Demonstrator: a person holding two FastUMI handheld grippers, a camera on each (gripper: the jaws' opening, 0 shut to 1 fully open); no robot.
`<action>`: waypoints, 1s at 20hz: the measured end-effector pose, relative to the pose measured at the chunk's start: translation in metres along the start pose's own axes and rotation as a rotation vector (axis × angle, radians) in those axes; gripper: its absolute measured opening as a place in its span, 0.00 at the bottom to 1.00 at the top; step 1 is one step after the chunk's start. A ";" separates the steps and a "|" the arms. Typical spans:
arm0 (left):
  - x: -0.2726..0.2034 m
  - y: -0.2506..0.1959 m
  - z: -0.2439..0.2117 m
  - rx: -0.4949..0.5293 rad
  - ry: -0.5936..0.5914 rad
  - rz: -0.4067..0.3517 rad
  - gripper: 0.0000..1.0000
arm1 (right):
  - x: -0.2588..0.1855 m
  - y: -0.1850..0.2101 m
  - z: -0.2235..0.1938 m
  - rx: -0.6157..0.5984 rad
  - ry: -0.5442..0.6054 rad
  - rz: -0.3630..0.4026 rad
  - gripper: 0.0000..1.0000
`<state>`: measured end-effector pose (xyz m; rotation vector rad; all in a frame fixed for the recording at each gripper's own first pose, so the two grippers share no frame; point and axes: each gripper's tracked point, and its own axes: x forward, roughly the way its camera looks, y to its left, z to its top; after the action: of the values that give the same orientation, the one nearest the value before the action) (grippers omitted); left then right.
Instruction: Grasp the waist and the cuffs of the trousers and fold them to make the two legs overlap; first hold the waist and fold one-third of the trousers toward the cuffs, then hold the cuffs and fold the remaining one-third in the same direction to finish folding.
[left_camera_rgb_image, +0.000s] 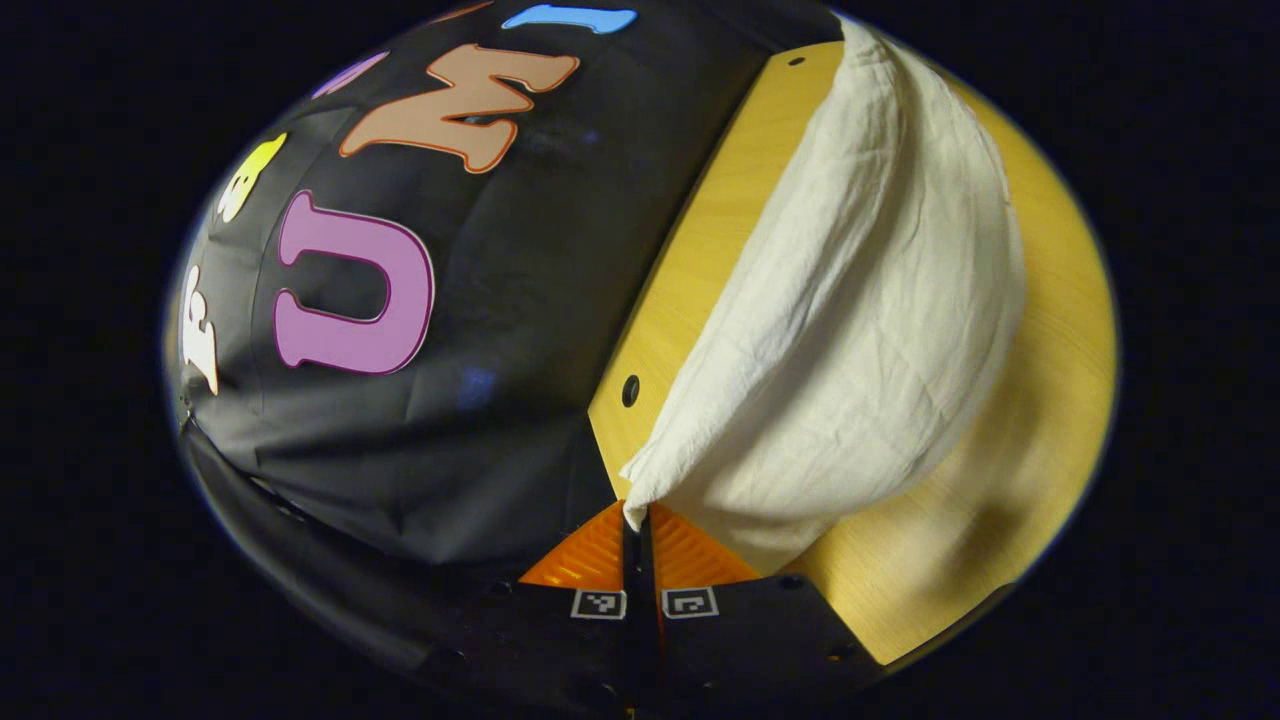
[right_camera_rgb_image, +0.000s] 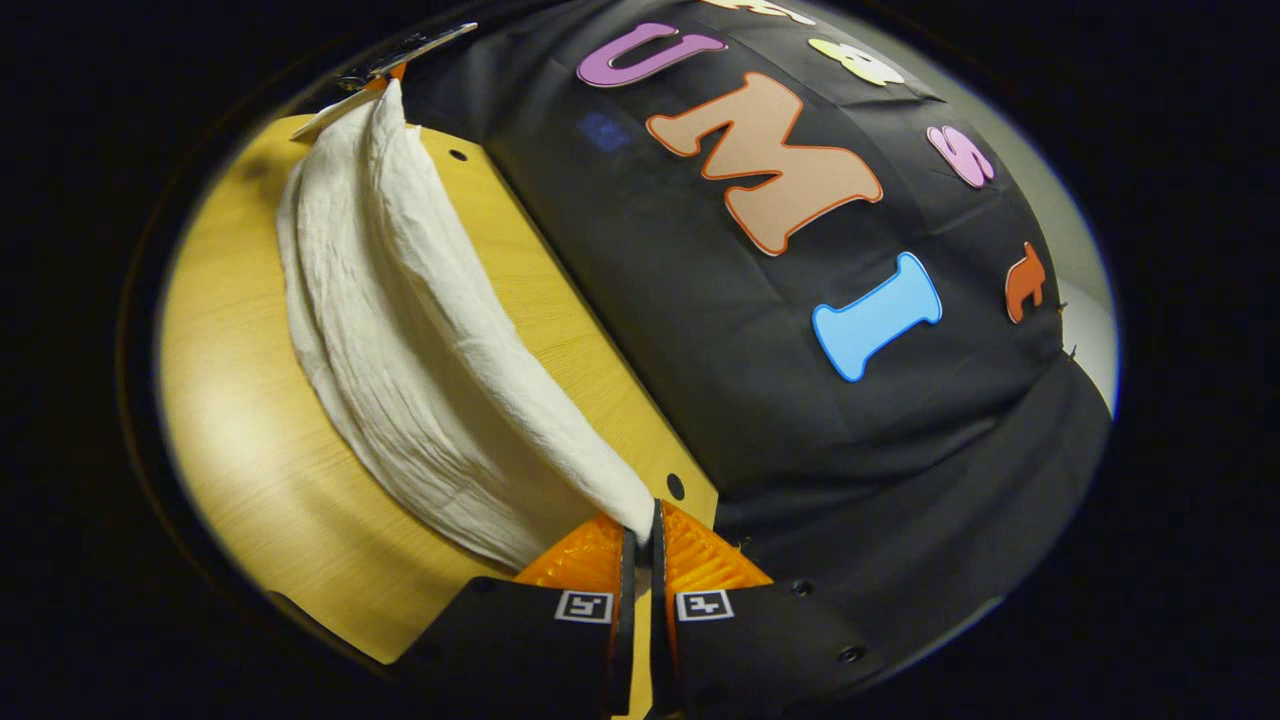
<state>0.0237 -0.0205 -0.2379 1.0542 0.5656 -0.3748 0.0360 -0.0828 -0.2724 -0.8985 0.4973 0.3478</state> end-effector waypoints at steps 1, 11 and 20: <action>0.010 0.008 0.008 -0.025 -0.008 0.004 0.00 | 0.009 -0.002 0.003 0.019 0.016 -0.011 0.09; 0.107 0.015 0.042 -0.101 -0.066 0.004 0.00 | 0.110 0.032 0.003 0.145 0.168 -0.017 0.09; 0.113 -0.015 0.075 -0.354 -0.174 -0.071 0.98 | 0.124 0.063 -0.007 0.337 0.235 0.021 0.98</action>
<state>0.1251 -0.0971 -0.2886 0.6558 0.4920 -0.4070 0.1064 -0.0422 -0.3852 -0.6082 0.7578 0.1693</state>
